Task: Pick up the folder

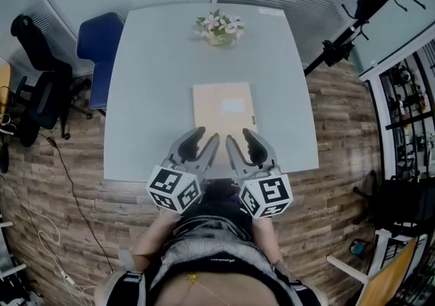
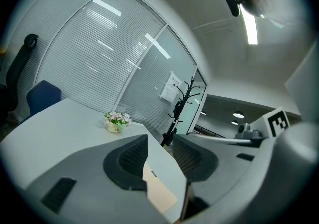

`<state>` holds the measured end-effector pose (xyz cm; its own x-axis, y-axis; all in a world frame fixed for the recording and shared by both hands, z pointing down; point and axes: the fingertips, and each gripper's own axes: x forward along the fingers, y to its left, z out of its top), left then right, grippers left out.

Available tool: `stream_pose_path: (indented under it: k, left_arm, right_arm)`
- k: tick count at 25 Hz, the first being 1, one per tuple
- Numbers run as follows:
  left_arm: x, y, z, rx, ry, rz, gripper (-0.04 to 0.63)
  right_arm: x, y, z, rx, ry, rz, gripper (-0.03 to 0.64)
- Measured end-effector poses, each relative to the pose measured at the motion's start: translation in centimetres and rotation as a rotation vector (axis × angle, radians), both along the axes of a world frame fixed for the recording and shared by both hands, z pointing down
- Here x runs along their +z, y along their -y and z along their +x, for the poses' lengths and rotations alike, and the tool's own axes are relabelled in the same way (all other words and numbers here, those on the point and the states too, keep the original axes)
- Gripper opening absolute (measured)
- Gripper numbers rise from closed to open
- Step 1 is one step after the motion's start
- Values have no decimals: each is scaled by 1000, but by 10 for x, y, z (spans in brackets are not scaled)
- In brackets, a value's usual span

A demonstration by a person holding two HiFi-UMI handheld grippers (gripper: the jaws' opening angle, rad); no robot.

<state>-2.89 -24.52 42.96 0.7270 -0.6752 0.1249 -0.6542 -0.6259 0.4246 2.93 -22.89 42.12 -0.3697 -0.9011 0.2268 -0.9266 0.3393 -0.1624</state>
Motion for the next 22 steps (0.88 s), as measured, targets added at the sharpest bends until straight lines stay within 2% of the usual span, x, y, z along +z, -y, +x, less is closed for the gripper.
stream_pose_path:
  k: [4,8,15,17,22]
  left_arm:
    - [13,17,6,-23,-3,-35,132]
    - [38,35,15,-28,-8,-122,143]
    - [88,65,20,-90,119,-176,147]
    - [109,73,19,-103,140,-219,149]
    - [156,88,6,-159,174,-332,160]
  right_arm:
    - [12,17,11,-8,-7,-32,169]
    - [34,38,24,-20,-2,-88,169]
    - [84,69,44,-37,-25,-208,172]
    - [102,75,52,-36,-38,-252,194]
    - [148,86,77,-11,-81,-348,199]
